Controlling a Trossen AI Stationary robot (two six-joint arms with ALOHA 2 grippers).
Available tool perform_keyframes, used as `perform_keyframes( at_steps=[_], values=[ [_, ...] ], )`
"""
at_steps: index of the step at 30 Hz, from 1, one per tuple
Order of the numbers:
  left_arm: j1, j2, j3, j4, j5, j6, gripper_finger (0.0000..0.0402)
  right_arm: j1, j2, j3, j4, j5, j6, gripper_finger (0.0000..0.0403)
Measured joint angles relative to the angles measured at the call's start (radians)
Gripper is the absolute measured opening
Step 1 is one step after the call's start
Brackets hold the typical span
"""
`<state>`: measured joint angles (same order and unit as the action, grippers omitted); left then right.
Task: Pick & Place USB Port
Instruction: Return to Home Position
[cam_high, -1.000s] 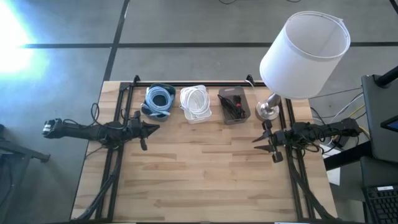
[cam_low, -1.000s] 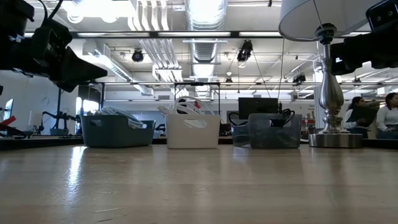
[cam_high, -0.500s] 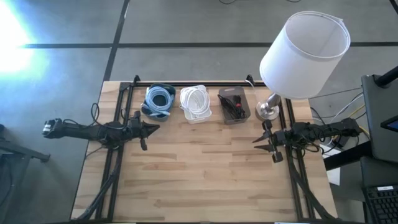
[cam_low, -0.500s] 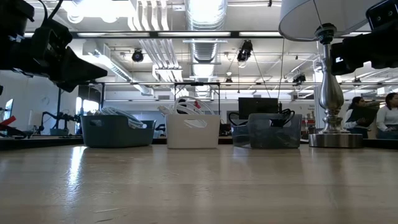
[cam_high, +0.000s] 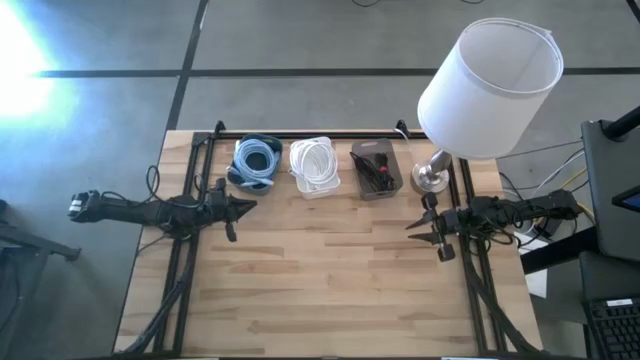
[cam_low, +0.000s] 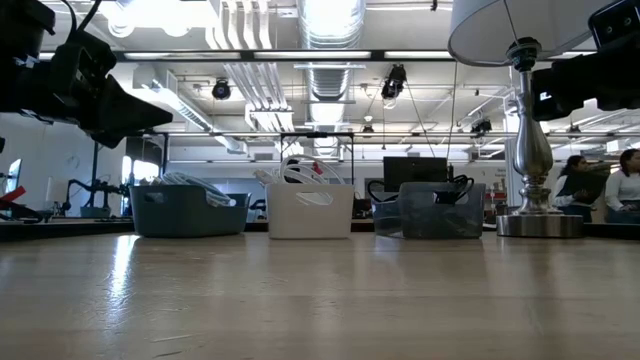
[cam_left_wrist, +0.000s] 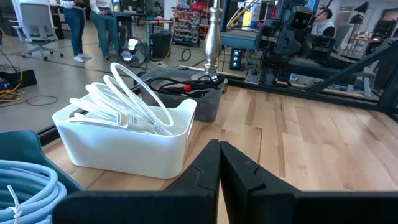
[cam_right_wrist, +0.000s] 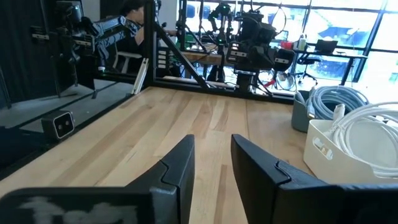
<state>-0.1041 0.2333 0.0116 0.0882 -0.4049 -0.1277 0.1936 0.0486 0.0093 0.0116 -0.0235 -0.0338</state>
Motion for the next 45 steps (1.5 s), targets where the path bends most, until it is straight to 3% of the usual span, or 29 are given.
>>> perform_keyframes(
  at_steps=[21, 45],
  values=[
    [0.000, 0.000, 0.000, 0.000, 0.000, 0.000, 0.0012, 0.000, 0.000, 0.000, 0.000, 0.000, 0.000, 0.0072],
    [0.000, 0.000, 0.000, 0.000, 0.000, 0.000, 0.0012, 0.000, 0.000, 0.000, 0.000, 0.000, 0.000, 0.0087]
  ],
)
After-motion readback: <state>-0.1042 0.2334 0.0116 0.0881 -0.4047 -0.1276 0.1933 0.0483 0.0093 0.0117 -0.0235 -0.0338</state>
